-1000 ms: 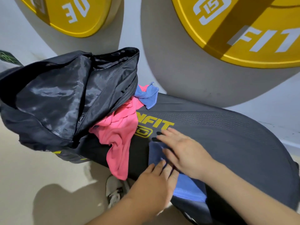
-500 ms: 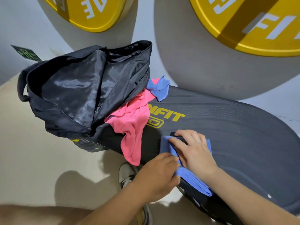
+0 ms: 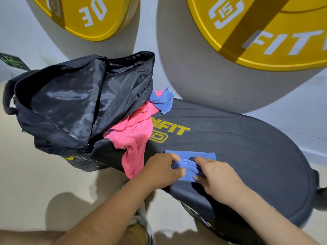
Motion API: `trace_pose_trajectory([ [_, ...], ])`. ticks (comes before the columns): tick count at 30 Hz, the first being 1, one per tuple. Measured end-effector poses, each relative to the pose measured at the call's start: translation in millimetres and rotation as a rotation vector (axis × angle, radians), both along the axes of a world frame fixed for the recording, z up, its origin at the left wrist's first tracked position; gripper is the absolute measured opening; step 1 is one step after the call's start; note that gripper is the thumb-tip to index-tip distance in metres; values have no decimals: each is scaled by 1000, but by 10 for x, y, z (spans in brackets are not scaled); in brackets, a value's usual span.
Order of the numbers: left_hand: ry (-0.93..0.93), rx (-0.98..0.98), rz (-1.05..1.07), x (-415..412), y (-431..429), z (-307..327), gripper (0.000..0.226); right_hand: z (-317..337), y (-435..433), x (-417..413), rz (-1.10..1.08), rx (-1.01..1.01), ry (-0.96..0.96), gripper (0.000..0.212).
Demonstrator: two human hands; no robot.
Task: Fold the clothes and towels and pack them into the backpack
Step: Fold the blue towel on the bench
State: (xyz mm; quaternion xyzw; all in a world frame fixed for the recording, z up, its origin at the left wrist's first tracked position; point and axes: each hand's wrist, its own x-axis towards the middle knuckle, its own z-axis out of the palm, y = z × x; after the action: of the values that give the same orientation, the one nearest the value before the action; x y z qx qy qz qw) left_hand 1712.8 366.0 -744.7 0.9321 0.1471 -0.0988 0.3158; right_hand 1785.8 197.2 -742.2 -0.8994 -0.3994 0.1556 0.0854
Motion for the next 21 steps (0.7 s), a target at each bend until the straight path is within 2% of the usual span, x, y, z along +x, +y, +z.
trace_pose_trajectory([
  [2, 20, -149, 105, -101, 15, -19, 27, -9, -19, 74, 15, 7, 26, 38],
  [4, 1, -186, 131, -184, -10, -84, 35, -2, -6, 114, 9, 31, 46, 33],
  [7, -99, -241, 226, -217, -29, -163, 24, 17, 24, 155, 20, 29, 54, 29],
  [9, -143, -307, 281, -206, -22, -203, 17, 34, 14, 210, 23, 37, 126, 24],
  [12, -134, -228, 291, -142, -30, -200, 9, 49, -49, 384, -39, 93, 395, 11],
  [15, -56, -79, 284, -14, -56, -162, 27, -15, -119, 478, -204, 259, 607, 5],
  [18, -3, 47, 303, 103, -103, -162, 28, -141, -137, 457, -367, 404, 656, 6],
  [21, -21, 114, 292, 151, -176, -194, 26, -213, -111, 438, -468, 449, 613, 14],
])
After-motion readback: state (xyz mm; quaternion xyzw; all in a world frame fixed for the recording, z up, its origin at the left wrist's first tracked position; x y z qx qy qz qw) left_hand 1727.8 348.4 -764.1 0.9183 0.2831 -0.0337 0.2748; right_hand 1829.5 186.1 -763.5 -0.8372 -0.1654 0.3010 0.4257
